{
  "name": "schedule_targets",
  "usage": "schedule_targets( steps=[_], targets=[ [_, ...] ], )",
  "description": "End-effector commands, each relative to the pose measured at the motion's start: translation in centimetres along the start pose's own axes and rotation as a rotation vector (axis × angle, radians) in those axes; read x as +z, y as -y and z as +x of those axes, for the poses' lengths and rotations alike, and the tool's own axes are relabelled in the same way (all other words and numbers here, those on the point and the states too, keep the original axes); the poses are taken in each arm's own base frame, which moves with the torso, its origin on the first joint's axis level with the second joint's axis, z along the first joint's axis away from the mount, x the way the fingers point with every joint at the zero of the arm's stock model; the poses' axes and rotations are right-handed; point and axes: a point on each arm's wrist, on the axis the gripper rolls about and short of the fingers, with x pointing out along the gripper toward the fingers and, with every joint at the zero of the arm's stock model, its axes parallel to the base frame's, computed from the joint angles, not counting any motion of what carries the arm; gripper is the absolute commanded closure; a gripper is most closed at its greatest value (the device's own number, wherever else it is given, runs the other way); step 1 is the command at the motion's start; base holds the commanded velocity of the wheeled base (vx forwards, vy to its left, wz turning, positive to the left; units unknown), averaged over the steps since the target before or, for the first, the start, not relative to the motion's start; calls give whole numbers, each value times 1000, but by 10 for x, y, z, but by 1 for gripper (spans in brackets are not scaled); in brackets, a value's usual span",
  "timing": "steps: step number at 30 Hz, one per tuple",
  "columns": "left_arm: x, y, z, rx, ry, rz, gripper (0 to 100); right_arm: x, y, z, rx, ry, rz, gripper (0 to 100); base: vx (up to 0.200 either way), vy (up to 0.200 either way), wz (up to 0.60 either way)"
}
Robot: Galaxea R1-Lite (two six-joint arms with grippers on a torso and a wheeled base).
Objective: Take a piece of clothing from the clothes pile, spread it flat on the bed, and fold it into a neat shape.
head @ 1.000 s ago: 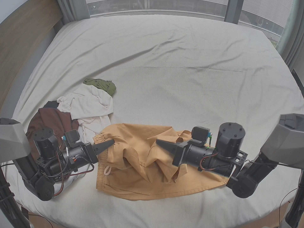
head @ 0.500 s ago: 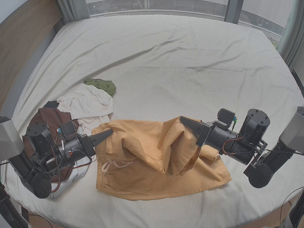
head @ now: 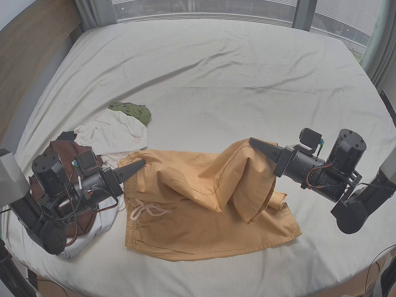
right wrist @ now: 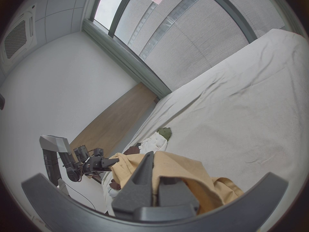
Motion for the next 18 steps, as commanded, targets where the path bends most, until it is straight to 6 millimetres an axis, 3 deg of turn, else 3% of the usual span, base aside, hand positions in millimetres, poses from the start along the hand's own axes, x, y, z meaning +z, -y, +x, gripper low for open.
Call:
schedule_targets(
  steps=[1,18],
  targets=[
    [1,-1,0,2,6,23,100,0,0,-3,6,5,2,100,0,0,0],
    [14,-13,-6,41,54,40,100,17,12,-16,-45,58,-21,100,0,0,0]
  ],
)
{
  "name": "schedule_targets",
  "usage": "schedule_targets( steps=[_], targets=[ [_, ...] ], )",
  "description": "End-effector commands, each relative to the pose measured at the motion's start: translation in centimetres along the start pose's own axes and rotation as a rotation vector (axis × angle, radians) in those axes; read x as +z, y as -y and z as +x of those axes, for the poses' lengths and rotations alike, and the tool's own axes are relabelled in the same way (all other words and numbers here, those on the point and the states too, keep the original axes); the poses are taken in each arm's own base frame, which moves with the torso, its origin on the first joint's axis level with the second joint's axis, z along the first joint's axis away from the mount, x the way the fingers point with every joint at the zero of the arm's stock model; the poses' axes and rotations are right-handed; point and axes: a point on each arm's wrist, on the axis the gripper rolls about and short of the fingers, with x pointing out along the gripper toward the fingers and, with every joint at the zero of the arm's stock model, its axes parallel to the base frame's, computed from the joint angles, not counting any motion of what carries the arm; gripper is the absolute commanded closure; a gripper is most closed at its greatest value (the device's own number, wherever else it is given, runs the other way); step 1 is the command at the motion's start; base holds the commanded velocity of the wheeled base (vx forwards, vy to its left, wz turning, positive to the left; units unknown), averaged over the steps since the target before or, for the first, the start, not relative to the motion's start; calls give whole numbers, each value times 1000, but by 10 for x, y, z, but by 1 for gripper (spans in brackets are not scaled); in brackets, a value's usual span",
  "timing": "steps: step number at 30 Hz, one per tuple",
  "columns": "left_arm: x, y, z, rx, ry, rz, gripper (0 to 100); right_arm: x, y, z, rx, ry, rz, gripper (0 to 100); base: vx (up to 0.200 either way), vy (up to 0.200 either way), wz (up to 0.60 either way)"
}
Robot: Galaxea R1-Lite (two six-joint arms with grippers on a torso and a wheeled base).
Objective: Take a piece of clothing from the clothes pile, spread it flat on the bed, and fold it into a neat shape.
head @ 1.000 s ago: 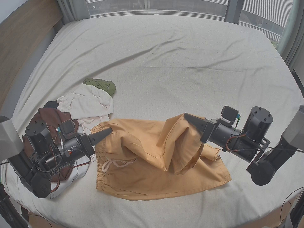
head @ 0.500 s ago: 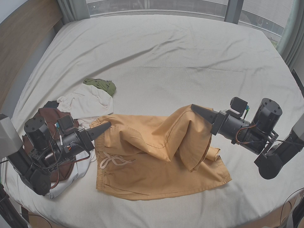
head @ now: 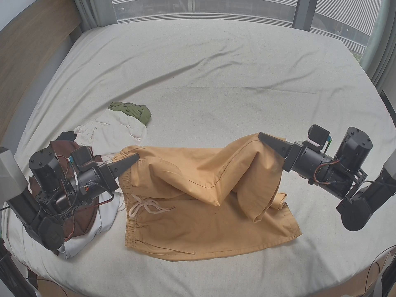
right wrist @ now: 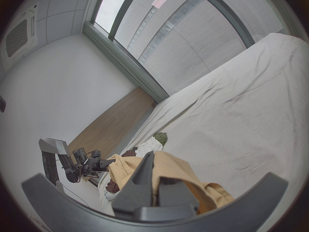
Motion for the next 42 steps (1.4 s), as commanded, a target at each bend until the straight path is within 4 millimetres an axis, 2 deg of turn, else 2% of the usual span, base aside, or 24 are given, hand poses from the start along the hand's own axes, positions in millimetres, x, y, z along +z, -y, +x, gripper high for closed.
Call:
schedule_targets(
  steps=[1,9,18,26,42],
  targets=[
    [7,-7,-4,23,27,8,100,7,1,-4,-7,21,-10,100,0,0,0],
    [13,-7,-4,24,49,17,100,19,4,-11,-21,46,-23,100,0,0,0],
    [23,2,-9,2,82,-17,100,29,17,-17,-62,75,-33,100,0,0,0],
    [27,-5,-14,30,93,-17,100,36,25,-21,-73,92,-13,100,0,0,0],
    [28,-11,-18,42,93,-17,100,53,25,-30,-58,133,13,100,0,0,0]
  ],
)
